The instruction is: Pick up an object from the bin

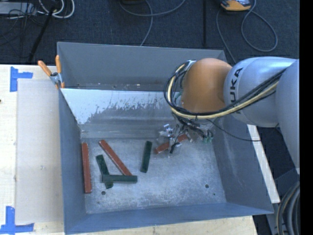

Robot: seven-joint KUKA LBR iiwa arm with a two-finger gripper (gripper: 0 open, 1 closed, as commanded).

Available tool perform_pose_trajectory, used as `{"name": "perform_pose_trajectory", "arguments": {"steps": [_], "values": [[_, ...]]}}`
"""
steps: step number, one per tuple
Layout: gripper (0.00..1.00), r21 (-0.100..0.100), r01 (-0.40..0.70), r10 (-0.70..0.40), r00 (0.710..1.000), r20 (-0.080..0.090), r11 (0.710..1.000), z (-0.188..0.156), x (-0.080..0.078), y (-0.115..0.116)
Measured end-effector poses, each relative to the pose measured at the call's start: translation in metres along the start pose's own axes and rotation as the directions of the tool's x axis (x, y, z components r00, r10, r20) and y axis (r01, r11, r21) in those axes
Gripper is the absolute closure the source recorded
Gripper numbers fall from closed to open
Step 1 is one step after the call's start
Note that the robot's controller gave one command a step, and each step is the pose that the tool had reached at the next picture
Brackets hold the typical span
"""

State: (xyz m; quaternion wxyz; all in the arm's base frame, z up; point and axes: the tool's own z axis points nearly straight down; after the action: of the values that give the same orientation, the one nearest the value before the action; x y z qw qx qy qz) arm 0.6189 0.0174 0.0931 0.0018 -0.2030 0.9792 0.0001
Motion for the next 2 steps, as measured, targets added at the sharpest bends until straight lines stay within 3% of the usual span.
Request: {"name": "perform_pose_trajectory", "arguments": {"steps": [2], "values": [[1.0,-0.001,0.001,-0.001,1.0,-0.002,1.0,-0.0161,-0.0013,0.0004]]}}
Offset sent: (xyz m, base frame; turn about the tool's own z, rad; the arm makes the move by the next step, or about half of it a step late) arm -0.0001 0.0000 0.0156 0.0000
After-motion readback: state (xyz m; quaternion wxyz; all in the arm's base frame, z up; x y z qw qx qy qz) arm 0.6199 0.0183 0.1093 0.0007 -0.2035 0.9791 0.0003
